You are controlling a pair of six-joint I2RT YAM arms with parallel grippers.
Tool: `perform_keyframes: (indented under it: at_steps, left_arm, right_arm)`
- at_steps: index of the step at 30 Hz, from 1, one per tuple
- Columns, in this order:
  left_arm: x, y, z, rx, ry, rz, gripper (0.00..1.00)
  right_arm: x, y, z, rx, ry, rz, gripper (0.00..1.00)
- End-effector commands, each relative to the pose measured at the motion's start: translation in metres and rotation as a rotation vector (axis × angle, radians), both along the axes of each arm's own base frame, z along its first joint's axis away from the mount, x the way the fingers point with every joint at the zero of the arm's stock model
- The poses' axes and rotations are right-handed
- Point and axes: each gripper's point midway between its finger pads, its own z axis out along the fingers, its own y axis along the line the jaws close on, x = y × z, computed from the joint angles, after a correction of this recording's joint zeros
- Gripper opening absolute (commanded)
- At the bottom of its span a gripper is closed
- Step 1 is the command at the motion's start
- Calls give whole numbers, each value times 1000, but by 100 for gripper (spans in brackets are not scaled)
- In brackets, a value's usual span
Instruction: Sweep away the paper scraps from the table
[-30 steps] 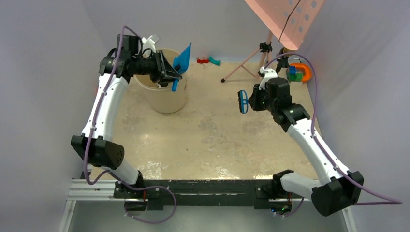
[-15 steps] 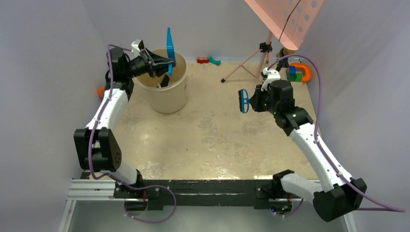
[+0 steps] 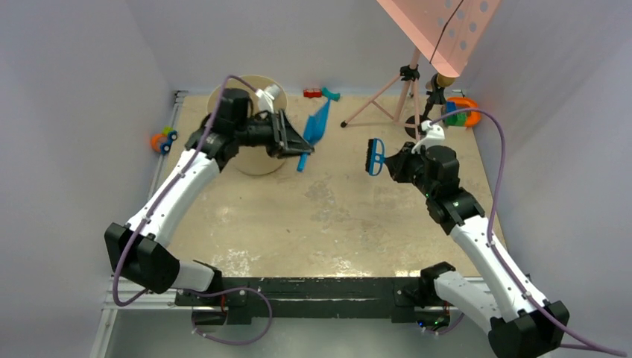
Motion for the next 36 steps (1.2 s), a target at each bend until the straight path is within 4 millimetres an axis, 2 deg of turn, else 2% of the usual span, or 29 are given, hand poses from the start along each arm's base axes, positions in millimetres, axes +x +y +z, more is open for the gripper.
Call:
perform_keyframes:
  at_steps: [1,3,6,8,10,12,15,16,17,19,20,21,22,23,24,25,26,32,36]
  left_arm:
    - [-25,-10,-85,301,-8,-31,7]
    - [-33,-12,-117,424,-9,-35,8]
    - [-41,-4,-165,639,1,-47,7]
    - [-41,6,-196,777,3,-33,6]
    - [-38,16,-223,886,0,-9,6]
    - [-35,23,-247,965,6,2,5]
    - [-28,30,-273,1061,13,6,4]
    - [-28,32,-280,1088,17,0,4]
    - [-27,33,-285,1113,18,-2,4]
    - [-26,36,-291,1147,12,-5,5]
    - [-25,37,-291,1157,8,-1,7]
    - [-25,37,-291,1160,2,-4,13]
    - [-26,37,-290,1159,-12,-7,26]
    - [-26,36,-287,1156,-28,-6,63]
    - [-27,36,-284,1150,-40,-1,83]
    - [-28,36,-280,1137,-54,0,97]
    - [-29,35,-275,1123,-65,0,99]
    - [-38,45,-237,1087,-121,44,99]
    - [-47,58,-200,1022,-198,124,99]
  right_arm:
    - [5,-6,17,205,-97,-137,0]
    - [1,-7,-5,289,-65,-178,0]
    - [-3,-5,-31,419,-38,-228,0]
    - [-5,-10,-52,497,-14,-289,0]
    - [-6,-16,-64,588,-19,-354,0]
    - [-7,-23,-70,642,-58,-393,0]
    - [-10,-36,-72,686,-110,-452,0]
    - [-10,-39,-73,690,-120,-467,3]
    - [-10,-42,-72,692,-129,-483,11]
    - [-9,-41,-67,664,-133,-467,44]
    - [-8,-38,-63,627,-126,-448,66]
    - [-7,-36,-58,589,-114,-433,80]
    - [-6,-36,-56,554,-91,-432,86]
    - [-3,-35,-46,533,-82,-432,89]
    - [-2,-36,-46,501,-60,-439,90]
    - [-2,-37,-45,478,-47,-443,91]
    - [-2,-37,-45,458,-42,-439,91]
    - [-9,-46,-30,367,-101,-417,90]
    - [-15,-49,-11,277,-141,-373,89]
